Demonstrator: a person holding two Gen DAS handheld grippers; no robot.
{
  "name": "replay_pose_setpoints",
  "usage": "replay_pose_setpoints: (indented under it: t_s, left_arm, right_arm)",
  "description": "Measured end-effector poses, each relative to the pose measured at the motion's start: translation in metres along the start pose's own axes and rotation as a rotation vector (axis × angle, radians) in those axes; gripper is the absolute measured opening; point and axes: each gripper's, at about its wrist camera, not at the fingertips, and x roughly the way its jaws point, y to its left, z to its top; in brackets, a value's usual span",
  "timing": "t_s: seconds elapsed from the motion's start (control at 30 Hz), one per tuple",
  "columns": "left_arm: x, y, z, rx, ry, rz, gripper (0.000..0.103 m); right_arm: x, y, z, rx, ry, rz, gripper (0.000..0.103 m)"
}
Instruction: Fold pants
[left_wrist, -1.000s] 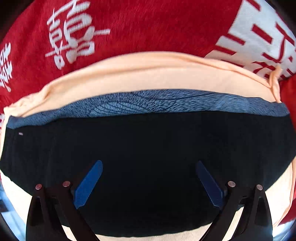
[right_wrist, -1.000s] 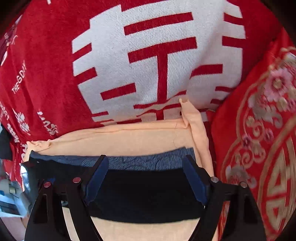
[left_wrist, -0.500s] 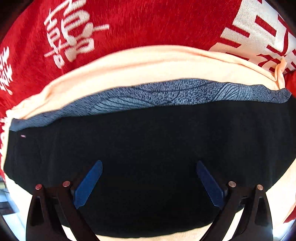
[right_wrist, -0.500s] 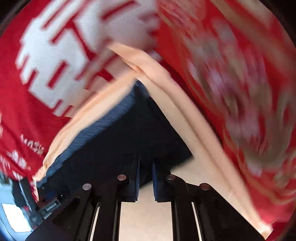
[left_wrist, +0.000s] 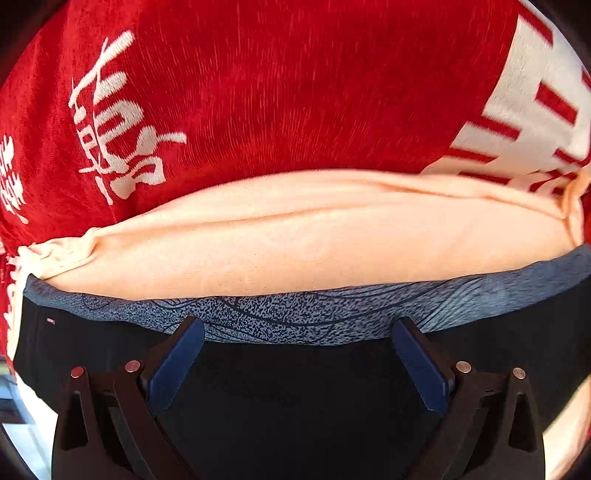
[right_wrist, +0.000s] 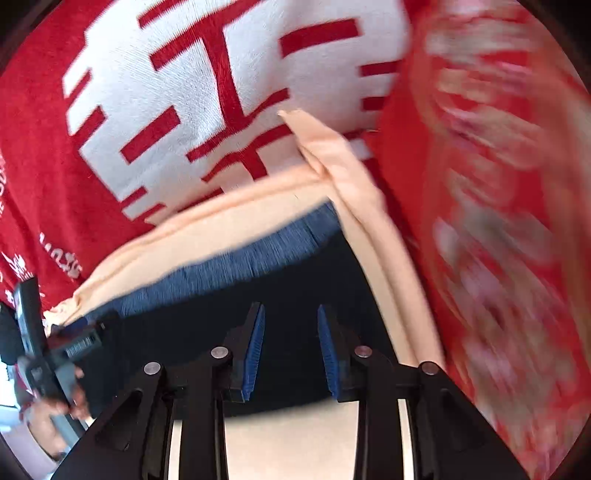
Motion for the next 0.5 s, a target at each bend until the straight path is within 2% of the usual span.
replay_pose_setpoints:
  t_s: [0.07,0.13,0.27,0.37,0.4,0.47,0.5]
  left_arm:
    - [0.005,0.004,-0.014,-0.005,0.017,0.005,0.102]
    - [0.005,0.015,-0.027,-0.022,0.024,-0.024,0.102]
    - [0.001,0.038,-0.05,-0.009,0.061,-0.014,0.103]
    - [-0.008,0.054,-0.058,0.016,0.1,0.02,0.103]
    - [-0.012,0.064,-0.062,0.011,0.112,0.019,0.103]
    - [-0.02,0.085,-0.069,-0.02,0.12,0.01,0.103]
    - [-0.025,0.101,-0.075,-0.045,0.122,0.015,0.103]
  right_arm:
    - [0.025,-0.005,-0.007,-0.008,0.061,-0.035,0.029]
    - [0.018,-0.013,-0.017,-0.015,0.006,0.004,0.029]
    - [0.011,-0.011,-0.03,-0.071,0.018,-0.029,0.029]
    - [0.005,-0.007,-0.029,-0.016,0.053,-0.04,0.033]
    - [0.0,-0.006,-0.031,0.018,0.063,-0.017,0.035]
    - [-0.01,0.005,-0.042,0.056,0.072,0.095,0.039]
    - [-0.012,0.014,-0.048,0.053,0.081,0.128,0.047]
